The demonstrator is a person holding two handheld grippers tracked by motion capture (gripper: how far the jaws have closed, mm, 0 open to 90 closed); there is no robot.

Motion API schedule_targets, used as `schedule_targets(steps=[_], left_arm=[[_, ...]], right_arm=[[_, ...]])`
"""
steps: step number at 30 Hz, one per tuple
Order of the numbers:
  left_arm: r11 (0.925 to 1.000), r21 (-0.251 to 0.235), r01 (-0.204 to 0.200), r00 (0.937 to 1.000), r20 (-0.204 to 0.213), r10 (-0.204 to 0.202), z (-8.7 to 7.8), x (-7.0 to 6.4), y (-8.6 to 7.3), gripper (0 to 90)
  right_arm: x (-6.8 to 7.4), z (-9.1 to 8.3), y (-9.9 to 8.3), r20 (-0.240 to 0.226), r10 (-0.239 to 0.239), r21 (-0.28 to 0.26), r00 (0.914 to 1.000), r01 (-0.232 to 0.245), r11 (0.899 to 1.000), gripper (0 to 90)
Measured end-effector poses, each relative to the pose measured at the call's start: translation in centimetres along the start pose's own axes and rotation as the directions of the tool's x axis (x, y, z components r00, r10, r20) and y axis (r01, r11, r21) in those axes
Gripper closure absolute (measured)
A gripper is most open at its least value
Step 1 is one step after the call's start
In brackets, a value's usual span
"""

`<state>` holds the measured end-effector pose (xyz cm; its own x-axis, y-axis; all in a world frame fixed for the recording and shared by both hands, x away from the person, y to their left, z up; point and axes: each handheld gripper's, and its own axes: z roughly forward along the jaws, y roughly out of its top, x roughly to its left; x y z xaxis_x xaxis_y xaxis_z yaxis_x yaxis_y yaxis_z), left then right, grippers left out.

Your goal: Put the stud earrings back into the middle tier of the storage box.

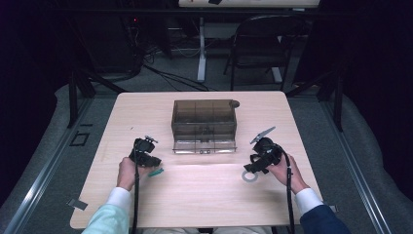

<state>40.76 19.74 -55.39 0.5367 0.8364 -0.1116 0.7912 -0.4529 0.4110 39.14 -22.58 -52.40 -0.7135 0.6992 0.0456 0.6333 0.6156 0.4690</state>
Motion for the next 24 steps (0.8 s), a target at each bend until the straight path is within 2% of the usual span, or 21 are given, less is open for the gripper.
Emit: schedule_targets(steps=[1,10,19,24], left_arm=[[1.0000,-0.001,0.009,1.0000,0.003,-0.009,0.03,-0.06,-0.01,83.4],[0.9999,0.000,-0.011,0.9999,-0.002,0.011,0.00,-0.05,0.10,85.0],[0.9996,-0.028,0.003,1.0000,-0.001,-0.003,-0.43,0.16,0.14,85.1],[0.9995,-0.030,-0.003,1.0000,-0.004,0.003,-0.58,0.16,0.17,85.2]], right_arm=[[0.01,-0.03,0.01,0.000,0.001,0.001,1.0000,-0.001,1.000,13.9],[-0.02,0.04,0.03,0.000,-0.004,0.004,1.0000,0.004,1.000,13.9],[-0.03,-0.01,0.04,-0.001,-0.005,0.000,1.0000,0.005,1.000,13.9],[-0.08,-0.04,0.03,0.004,-0.006,0.003,1.0000,0.006,1.000,13.9]])
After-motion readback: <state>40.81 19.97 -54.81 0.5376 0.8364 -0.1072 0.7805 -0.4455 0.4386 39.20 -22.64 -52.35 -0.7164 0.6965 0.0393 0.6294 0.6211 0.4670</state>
